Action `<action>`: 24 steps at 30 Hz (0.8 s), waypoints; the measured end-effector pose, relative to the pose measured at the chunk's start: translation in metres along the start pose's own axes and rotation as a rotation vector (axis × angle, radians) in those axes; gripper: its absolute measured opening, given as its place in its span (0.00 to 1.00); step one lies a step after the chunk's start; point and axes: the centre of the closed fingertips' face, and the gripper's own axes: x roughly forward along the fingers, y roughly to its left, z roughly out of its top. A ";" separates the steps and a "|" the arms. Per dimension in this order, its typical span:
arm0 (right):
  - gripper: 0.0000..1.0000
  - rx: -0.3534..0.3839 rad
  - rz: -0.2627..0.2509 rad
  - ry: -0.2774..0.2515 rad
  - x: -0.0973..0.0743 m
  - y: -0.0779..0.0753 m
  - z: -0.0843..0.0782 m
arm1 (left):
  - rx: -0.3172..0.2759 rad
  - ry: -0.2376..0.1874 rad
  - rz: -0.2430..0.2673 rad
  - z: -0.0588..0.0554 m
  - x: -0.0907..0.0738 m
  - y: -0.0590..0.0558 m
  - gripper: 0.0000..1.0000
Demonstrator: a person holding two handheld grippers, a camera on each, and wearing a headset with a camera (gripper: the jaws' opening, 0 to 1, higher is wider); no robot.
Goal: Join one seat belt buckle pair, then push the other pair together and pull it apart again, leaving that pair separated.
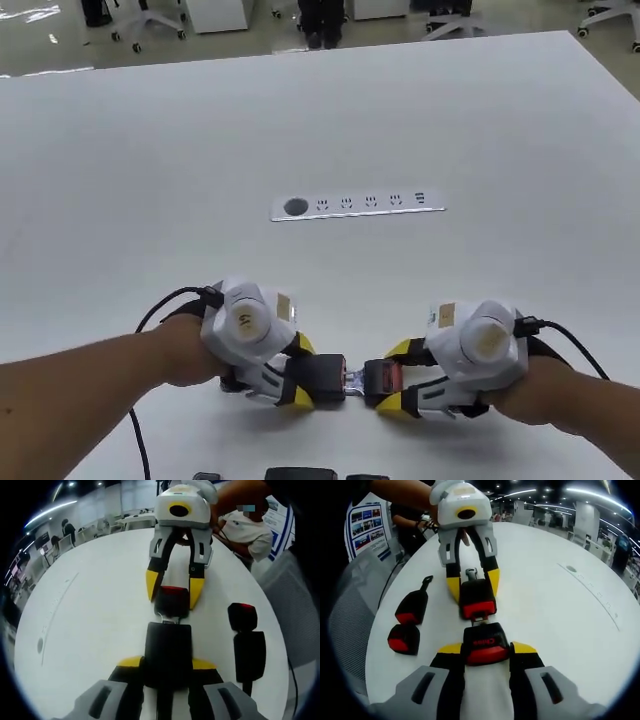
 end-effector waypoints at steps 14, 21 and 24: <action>0.32 -0.004 -0.004 0.000 0.009 0.001 0.008 | 0.008 0.008 -0.002 -0.002 0.001 0.002 0.34; 0.32 -0.011 0.002 0.014 0.009 0.002 0.010 | 0.040 0.038 -0.015 -0.004 0.003 0.003 0.33; 0.32 -0.032 0.013 0.051 0.011 0.002 0.011 | 0.043 0.044 -0.018 -0.006 0.003 0.003 0.33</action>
